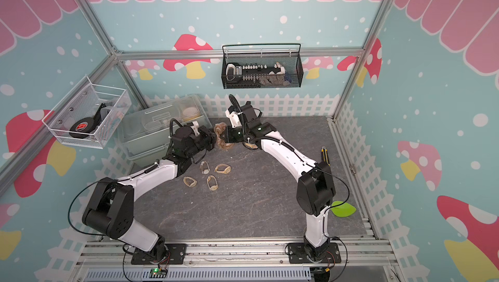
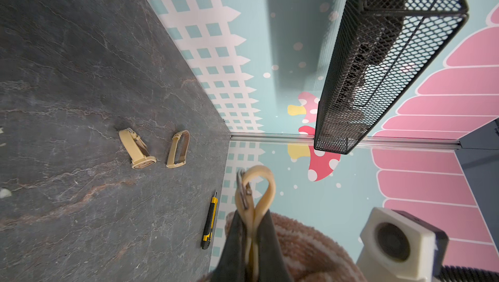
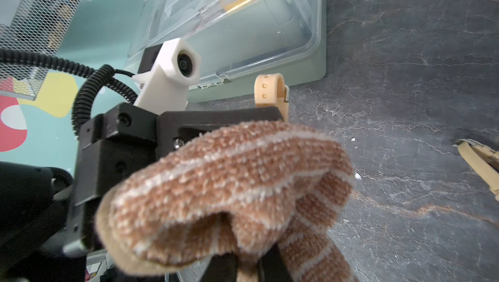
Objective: Wipe the watch dial
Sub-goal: Wipe the dirt from the watch dial.
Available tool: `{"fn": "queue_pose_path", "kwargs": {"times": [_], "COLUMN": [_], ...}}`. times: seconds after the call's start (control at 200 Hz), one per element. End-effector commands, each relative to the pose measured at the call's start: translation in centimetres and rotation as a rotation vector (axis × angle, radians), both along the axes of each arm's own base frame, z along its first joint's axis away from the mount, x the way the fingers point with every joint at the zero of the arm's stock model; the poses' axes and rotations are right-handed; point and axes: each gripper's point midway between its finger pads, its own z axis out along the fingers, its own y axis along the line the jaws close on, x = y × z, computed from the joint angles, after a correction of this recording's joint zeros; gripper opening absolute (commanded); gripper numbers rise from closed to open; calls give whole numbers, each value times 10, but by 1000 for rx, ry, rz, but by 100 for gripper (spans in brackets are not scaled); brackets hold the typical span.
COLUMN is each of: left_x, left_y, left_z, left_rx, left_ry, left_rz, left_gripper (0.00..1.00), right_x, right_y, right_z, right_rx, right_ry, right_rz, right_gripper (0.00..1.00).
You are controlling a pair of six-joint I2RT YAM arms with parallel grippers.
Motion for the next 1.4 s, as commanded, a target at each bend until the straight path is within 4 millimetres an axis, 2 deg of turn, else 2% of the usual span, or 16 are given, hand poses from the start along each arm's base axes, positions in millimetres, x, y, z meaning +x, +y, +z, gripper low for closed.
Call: {"fn": "queue_pose_path", "kwargs": {"times": [0.0, 0.16, 0.31, 0.51, 0.66, 0.815, 0.961, 1.076, 1.121, 1.146, 1.161, 1.181, 1.396], "left_x": [2, 0, -5, -6, -4, -3, 0, 3, 3, 4, 4, 4, 8], "left_y": [-10, -19, -27, -31, -31, -29, -19, -15, -15, -15, -15, -15, -15], "left_z": [28, 26, 24, 30, 36, 40, 41, 40, 38, 37, 37, 36, 30], "left_rx": [-58, -49, -39, -41, -42, -37, -37, -38, -37, -35, -36, -37, -38], "left_ry": [-55, -46, -36, -47, -56, -62, -64, -67, -63, -61, -62, -60, -56], "left_rz": [-23, -45, -63, -72, -70, -65, -42, -33, -33, -33, -32, -32, -26], "left_gripper": [0, 0, 0, 0, 0, 0, 0, 0, 0, 0, 0, 0, 0], "right_x": [6, 19, 35, 55, 66, 72, 68, 59, 53, 51, 47, 44, 16], "right_y": [9, 13, 13, 4, -9, -33, -57, -70, -73, -73, -75, -76, -82], "right_z": [-21, -29, -28, -34, -43, -45, -43, -34, -29, -34, -21, -18, -9], "right_rx": [-21, -22, -4, -1, -6, -16, -12, -9, -9, -15, -2, 1, 25], "right_ry": [15, 21, 19, 28, 47, 52, 59, 48, 41, 50, 30, 27, 37], "right_rz": [17, 8, -9, -38, -72, -117, -155, -161, -156, -152, -151, -149, -135], "right_gripper": [0, 0, 0, 0, 0, 0, 0, 0, 0, 0, 0, 0, 0]}}
